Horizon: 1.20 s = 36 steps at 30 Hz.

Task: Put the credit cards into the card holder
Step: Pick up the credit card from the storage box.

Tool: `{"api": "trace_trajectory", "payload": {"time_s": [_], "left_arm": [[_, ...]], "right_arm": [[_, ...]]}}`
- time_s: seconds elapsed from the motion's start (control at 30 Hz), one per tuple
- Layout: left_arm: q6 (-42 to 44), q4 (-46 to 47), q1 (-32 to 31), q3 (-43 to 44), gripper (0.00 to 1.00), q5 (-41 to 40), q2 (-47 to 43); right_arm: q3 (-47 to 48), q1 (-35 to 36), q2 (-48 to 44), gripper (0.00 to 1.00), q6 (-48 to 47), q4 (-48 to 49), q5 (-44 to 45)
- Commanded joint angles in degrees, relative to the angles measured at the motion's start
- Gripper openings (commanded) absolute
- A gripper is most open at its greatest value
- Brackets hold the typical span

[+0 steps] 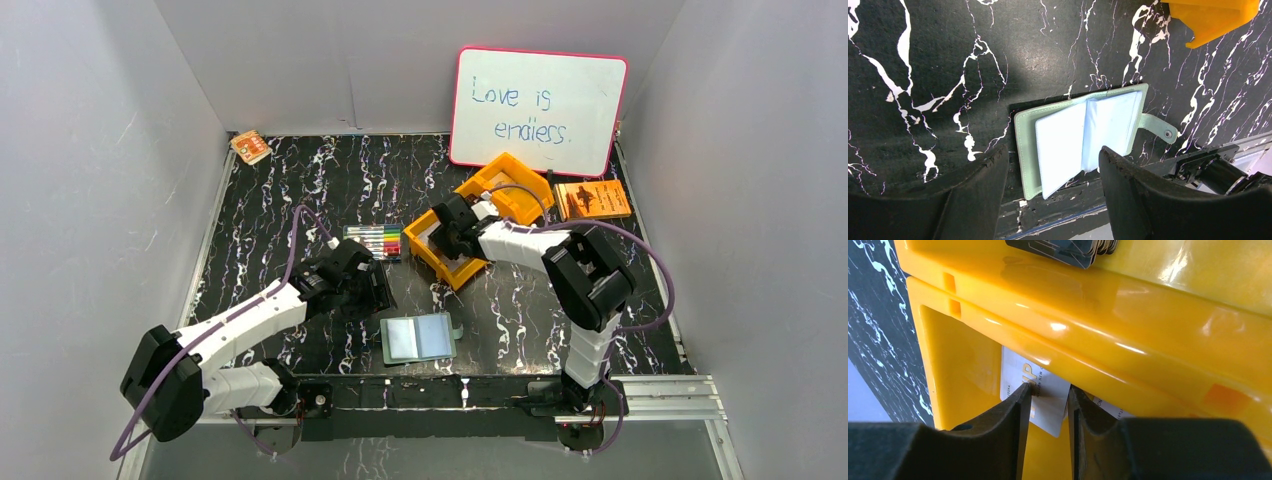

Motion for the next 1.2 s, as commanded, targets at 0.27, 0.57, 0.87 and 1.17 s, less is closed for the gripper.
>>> {"api": "trace_trajectory", "payload": {"time_s": [0.27,0.57,0.87,1.17], "left_arm": [[0.32,-1.06,0.01,1.11,0.64,-0.09,-0.03],[0.01,-0.48,-0.03,0.89,0.64,0.26,0.27],[-0.03,-0.30,-0.02,1.01,0.64,0.37,0.57],[0.10,-0.17,-0.04,1.04,0.64,0.41,0.62]], "right_arm": [[-6.13,-1.26,-3.37,0.26,-0.96,-0.83,1.71],[-7.59,-1.34,-6.01,0.16,-2.12,-0.78,2.60],[-7.28,-1.31,-7.79,0.04,-2.97,-0.69,2.73],[-5.21,-1.35,-8.53,0.00,-4.00,-1.78,3.54]]}}
